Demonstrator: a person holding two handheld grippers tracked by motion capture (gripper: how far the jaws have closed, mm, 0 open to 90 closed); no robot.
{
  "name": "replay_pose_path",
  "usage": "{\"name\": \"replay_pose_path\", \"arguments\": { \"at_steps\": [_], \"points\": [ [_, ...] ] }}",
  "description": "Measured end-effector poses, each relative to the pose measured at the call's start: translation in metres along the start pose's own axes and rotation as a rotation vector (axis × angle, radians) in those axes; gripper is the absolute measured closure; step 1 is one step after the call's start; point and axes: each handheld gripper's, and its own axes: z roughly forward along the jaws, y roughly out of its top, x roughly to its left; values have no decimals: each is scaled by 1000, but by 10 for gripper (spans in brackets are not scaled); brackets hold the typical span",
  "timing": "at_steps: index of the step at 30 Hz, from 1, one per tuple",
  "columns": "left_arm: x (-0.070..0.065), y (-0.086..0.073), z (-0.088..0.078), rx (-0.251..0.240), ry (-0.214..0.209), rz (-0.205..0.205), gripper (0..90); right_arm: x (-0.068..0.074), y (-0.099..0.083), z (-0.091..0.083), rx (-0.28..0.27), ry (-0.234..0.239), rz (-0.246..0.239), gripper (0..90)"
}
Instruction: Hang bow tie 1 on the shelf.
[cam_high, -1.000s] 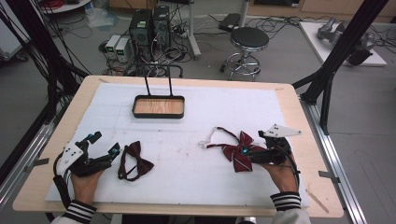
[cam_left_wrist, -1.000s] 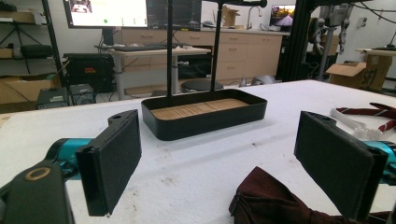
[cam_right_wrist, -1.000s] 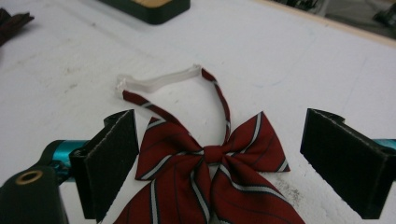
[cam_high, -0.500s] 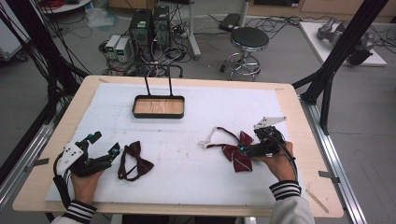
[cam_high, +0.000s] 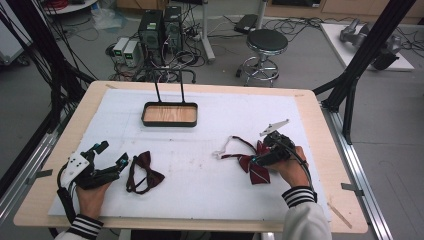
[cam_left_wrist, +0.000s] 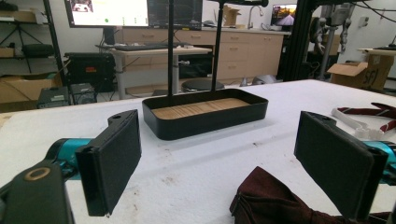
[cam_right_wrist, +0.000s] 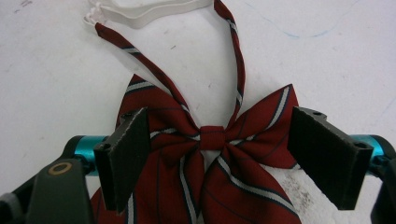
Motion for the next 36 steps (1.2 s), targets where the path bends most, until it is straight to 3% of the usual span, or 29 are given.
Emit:
{"name": "replay_pose_path", "arguments": {
  "at_steps": [9, 13, 20, 26, 36],
  "points": [
    [0, 0, 1, 8, 5, -6, 152, -1, 1, 13, 73, -3, -23, 250],
    [0, 0, 0, 4, 6, -3, 152, -2, 1, 17, 111, -13, -5, 264],
    [0, 0, 0, 4, 6, -3, 152, -2, 2, 23, 134, 5, 1, 339],
    [0, 0, 1, 4, 6, -3, 152, -2, 4, 24, 150, 13, 12, 453],
    [0, 0, 0, 5, 6, -2, 152, -1, 6, 28, 188, 16, 15, 550]
  ]
}}
